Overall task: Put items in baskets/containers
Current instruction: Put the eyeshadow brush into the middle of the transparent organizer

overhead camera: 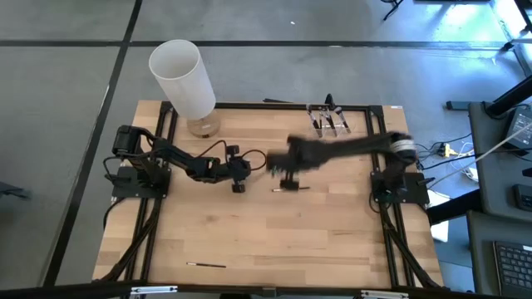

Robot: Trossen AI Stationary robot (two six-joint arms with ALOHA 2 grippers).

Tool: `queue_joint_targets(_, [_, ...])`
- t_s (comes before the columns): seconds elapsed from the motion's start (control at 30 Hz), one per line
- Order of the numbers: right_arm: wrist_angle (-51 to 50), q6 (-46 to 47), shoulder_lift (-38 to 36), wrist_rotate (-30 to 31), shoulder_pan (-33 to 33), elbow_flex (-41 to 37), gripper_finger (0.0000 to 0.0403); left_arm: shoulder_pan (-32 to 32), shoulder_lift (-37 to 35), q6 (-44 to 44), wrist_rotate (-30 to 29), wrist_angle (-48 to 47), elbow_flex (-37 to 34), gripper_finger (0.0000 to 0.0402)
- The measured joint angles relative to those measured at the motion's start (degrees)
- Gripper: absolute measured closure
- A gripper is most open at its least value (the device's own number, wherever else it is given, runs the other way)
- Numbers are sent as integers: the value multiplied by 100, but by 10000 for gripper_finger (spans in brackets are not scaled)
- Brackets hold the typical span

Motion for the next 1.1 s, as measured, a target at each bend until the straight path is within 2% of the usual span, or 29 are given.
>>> queue_joint_targets(0.1, [239, -34, -562, 154, -726, -108, 397, -32, 0, -132, 10, -230, 0, 300])
queue_joint_targets(0.2, [771, 71, -929, -491, -1352, -557, 397, -67, -4, -276, -4, -479, 11, 300])
queue_joint_targets(0.3, [1348, 115, -1126, -1223, -1569, -1181, 396, -69, -18, -478, -22, -738, 28, 300])
queue_joint_targets(0.4, [1894, 126, -1094, -1662, -1257, -1796, 396, -72, -24, -701, -32, -948, 31, 300])
queue_joint_targets(0.47, [2234, 124, -1026, -1699, -941, -2105, 396, -103, -28, -844, -65, -1030, 31, 300])
queue_joint_targets(0.63, [2631, 278, -801, -1707, -325, -2246, 391, -212, -17, -1042, -154, -1013, 18, 300])
queue_joint_targets(0.93, [2783, 253, 206, -1817, 340, -2253, 302, -393, -10, -1392, -236, -919, 7, 300])
queue_joint_targets(1.1, [2803, 140, 431, -1878, 501, -2243, 284, -437, -7, -1391, -294, -915, 2, 300])
